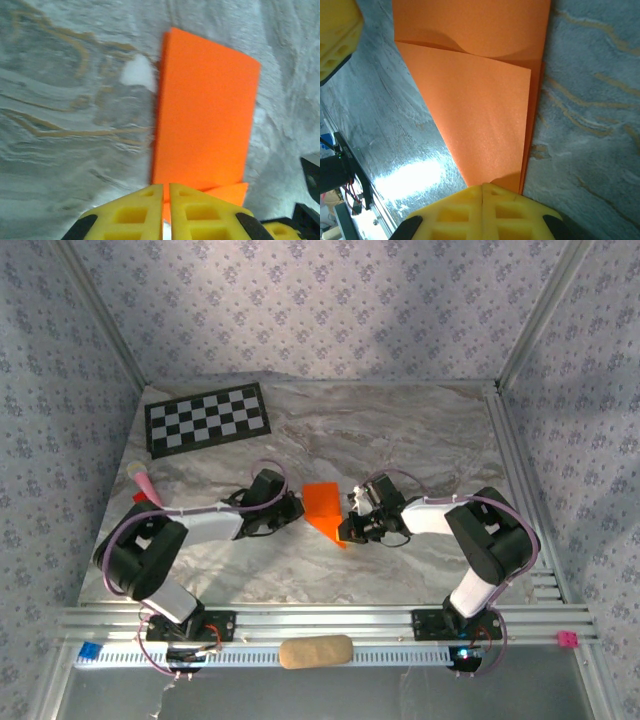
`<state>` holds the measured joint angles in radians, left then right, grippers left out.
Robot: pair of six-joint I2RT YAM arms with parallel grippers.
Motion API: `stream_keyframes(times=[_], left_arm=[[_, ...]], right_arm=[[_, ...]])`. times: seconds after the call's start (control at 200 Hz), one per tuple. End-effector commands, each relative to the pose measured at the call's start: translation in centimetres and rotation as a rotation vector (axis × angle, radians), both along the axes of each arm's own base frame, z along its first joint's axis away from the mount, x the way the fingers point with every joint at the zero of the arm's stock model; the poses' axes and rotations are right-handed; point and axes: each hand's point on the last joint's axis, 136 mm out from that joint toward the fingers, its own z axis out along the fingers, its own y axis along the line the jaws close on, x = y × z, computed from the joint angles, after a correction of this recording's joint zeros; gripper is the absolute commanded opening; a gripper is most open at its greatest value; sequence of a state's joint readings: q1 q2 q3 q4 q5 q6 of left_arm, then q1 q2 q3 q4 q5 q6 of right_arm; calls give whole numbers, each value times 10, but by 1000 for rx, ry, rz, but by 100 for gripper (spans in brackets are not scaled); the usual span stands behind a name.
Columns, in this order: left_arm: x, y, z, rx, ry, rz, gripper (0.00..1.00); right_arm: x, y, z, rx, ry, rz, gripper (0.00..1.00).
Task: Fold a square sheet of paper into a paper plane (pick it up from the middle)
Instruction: Third fold the triangle at the center of the table.
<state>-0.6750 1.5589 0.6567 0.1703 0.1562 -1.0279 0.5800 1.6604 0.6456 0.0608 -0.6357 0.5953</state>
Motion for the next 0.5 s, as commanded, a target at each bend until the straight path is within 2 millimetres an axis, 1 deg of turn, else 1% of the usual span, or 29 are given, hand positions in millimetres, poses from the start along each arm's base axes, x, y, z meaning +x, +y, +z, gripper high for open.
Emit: stream_keyframes(times=[0.0,0.09,0.165,0.23,0.335,0.41,0.495], left_arm=[[-1,-27,23,-32,-63,-102,13],[-8,-44,17,-46,-48,-161,12],[-11,-50,6,-48,-17,-178,12],[-11,-48,-6,-32,5,-161,11],[-10,-33,-27,16,50,-109,10],[-12,-28,-37,22,72,-92,9],[-15,-21,-45,36,92,-81,8]], right_arm=[[-16,-30,-32,-158,90,-54,0],[-17,-30,-32,-158,91,-51,0],[-17,-30,-31,-156,88,-50,0],[-16,-30,-30,-149,85,-50,0],[-14,-28,-25,-137,70,-51,0],[-11,-25,-20,-123,58,-48,0],[-7,-18,-9,-93,34,-37,0]])
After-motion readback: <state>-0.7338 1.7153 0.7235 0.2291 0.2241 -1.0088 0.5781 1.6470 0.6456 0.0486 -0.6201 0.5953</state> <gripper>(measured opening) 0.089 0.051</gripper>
